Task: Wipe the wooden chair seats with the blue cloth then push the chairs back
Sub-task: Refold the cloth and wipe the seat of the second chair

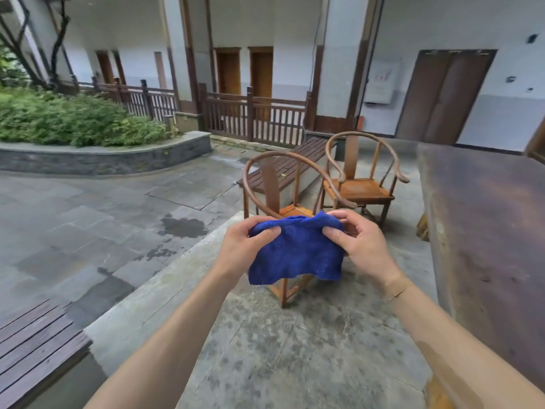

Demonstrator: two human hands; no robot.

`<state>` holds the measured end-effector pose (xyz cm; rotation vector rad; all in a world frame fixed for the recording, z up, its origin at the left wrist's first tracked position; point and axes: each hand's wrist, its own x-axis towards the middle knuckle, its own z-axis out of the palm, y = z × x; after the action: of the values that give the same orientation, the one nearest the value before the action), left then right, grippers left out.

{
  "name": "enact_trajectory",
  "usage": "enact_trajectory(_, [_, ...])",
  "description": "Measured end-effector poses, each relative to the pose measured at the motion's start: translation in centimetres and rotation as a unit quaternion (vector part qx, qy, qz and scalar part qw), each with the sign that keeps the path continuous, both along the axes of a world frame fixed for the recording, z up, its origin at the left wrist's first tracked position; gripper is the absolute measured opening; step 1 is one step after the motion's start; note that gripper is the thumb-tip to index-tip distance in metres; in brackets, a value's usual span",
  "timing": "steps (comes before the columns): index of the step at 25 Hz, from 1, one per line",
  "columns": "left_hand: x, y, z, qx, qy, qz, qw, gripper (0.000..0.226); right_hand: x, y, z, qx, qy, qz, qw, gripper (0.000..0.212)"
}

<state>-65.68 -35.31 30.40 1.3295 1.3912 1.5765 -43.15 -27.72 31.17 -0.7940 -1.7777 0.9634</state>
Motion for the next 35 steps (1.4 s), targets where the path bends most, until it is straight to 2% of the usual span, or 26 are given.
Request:
enact_trajectory(9, [9.2, 17.3, 1.1, 0.01, 0.018, -0.047, 0.999, 0.013, 9.4, 14.9, 0.7, 0.01, 0.015, -0.06, 0.998, 0.028])
enact_trajectory(14, [11.7, 26.1, -0.1, -0.003, 0.032, -0.062, 0.998, 0.01, 12.2, 22.7, -1.2, 0.006, 0.009, -0.092, 0.996, 0.028])
enact_trajectory(20, [10.9, 38.0, -2.9, -0.014, 0.029, -0.075, 0.997, 0.011, 11.2, 33.5, -3.7, -0.01, 0.001, -0.118, 0.993, 0.026])
enact_trajectory(27, [8.2, 54.1, -3.5, -0.03, 0.02, -0.098, 0.995, 0.009, 8.6, 48.2, -3.7, -0.005, -0.023, -0.153, 0.988, 0.031])
enact_trajectory(35, [8.2, 67.7, -5.2, -0.053, 0.007, -0.097, 0.994, 0.009, 8.4, 61.9, -4.7, -0.024, -0.044, -0.162, 0.986, 0.037])
